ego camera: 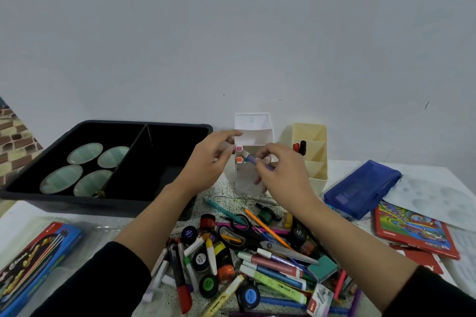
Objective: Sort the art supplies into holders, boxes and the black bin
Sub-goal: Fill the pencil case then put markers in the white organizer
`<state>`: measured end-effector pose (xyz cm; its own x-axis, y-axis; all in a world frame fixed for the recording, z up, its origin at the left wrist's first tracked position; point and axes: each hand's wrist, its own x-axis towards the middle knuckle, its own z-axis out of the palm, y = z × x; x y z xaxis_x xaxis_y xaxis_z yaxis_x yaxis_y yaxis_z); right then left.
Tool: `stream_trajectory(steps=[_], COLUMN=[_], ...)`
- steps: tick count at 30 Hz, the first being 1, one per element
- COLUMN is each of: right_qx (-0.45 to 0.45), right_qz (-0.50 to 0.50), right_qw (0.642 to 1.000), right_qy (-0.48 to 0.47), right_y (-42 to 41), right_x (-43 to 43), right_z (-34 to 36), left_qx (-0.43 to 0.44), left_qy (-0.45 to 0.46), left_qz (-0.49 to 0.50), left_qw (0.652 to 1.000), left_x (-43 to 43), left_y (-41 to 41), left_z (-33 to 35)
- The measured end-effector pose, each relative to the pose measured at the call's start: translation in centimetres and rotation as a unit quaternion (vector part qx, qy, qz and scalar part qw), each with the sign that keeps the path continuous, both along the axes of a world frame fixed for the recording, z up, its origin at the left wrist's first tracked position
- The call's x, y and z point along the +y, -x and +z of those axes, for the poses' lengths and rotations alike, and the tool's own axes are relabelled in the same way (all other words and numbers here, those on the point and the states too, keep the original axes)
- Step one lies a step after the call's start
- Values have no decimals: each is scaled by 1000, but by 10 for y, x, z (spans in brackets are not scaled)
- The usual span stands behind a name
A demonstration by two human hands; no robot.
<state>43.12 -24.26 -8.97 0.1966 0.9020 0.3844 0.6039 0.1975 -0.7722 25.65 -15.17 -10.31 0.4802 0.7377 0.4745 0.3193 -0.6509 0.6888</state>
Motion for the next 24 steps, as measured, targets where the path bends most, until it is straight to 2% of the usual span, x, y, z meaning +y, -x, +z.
stream_trajectory(steps=[2,6,10,11,13,16,18,24], right_qx=[30,144,192,176,86,-42,-89,-37], right_qz=[-4,-24,48,59,59,19,-17,-45], right_qw=[1000,988,978,981,995,998,994,997], right_qy=[-3,39,64,52,10,-40,-62,-51], right_y=[7,14,12,12,11,13,15,22], right_x=[6,15,15,13,12,13,18,26], right_z=[2,-1,-8,-9,-13,-22,-26,-33], left_qx=[-5,-11,-7,-10,-20,-30,-31,-11], left_qy=[-1,13,19,18,23,35,49,57], left_qz=[-1,2,4,3,-1,-10,-16,-27], left_qw=[1000,1000,1000,1000,1000,999,998,998], left_x=[-1,-3,-2,-2,-3,-2,0,4], left_y=[0,1,2,1,1,0,1,2], left_z=[2,2,6,7,8,8,8,8])
